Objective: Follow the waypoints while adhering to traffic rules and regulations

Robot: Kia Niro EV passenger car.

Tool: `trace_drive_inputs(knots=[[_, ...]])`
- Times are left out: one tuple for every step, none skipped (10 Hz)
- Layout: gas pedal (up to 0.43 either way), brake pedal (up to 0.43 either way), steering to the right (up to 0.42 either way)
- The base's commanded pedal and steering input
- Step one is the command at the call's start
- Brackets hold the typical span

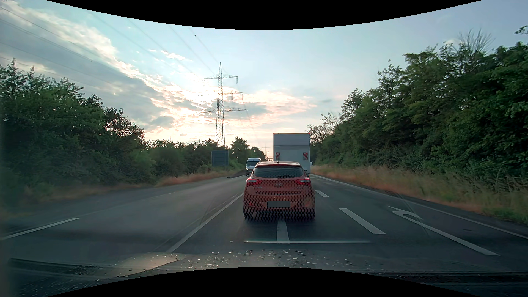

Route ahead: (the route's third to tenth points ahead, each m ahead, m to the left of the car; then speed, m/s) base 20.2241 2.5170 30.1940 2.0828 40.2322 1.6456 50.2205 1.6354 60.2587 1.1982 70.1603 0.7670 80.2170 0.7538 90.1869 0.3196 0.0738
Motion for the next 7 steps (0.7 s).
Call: trace_drive_inputs(knots=[[0.000, 0.000, -0.005], [0.000, 0.000, -0.005], [0.000, 0.000, -0.005], [0.000, 0.000, -0.005], [0.047, 0.000, -0.005], [0.067, 0.000, -0.005], [0.110, 0.000, -0.005]])
